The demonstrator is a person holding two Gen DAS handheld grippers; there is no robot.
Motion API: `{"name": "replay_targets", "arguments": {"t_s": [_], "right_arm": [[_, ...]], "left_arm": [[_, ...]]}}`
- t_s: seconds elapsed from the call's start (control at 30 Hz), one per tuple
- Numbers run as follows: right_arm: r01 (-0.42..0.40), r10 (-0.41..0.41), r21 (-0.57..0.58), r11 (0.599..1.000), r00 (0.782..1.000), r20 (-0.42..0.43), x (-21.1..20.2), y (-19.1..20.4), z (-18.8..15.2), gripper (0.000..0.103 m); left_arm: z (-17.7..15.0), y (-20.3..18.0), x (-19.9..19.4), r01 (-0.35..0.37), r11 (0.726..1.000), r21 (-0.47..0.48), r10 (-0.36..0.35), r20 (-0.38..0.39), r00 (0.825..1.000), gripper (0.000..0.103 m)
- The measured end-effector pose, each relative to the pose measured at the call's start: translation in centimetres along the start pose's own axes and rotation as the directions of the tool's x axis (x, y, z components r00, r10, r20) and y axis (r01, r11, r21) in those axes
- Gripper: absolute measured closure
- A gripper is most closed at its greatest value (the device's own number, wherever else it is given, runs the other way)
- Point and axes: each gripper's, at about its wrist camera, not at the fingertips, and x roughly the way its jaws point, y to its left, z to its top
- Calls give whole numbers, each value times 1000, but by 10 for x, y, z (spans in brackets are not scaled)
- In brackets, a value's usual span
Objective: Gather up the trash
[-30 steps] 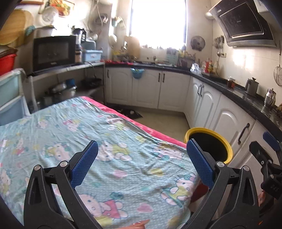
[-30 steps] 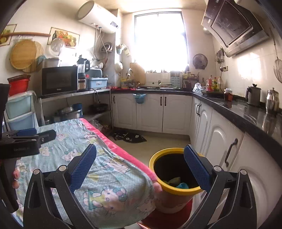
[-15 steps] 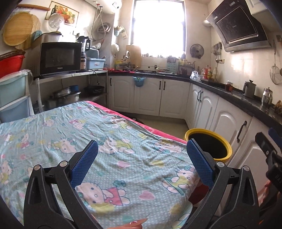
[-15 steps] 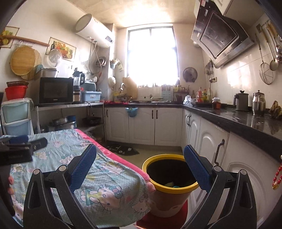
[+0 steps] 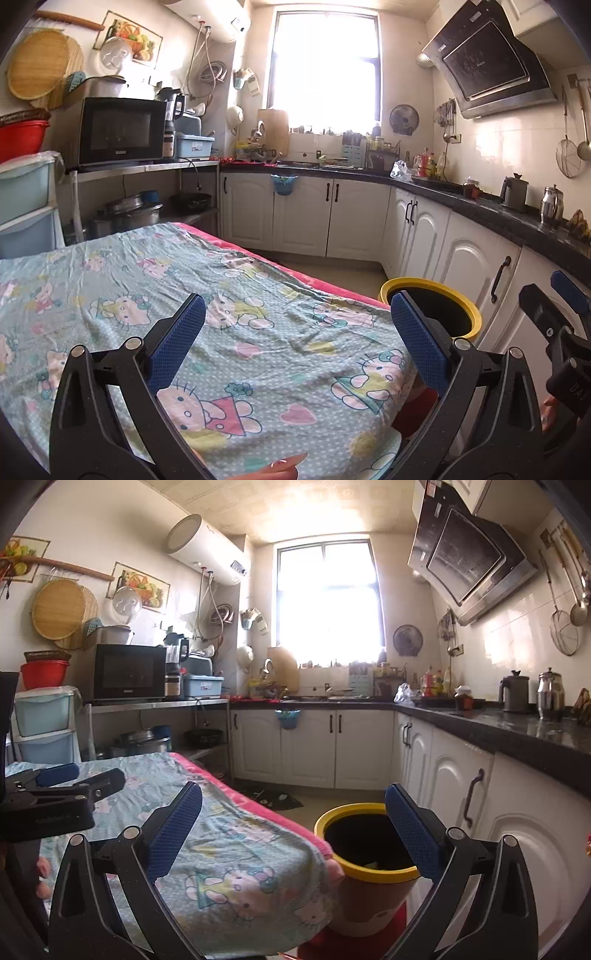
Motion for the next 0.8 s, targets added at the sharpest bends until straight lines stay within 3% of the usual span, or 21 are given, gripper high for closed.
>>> {"name": "replay_targets", "arguments": {"t_s": [0.8], "right_arm": [[7, -7, 1, 1000, 999, -37, 4, 4, -7, 6]], "left_arm": [[-1, 0, 0, 10, 1000, -11, -10, -14, 1000, 11]]}}
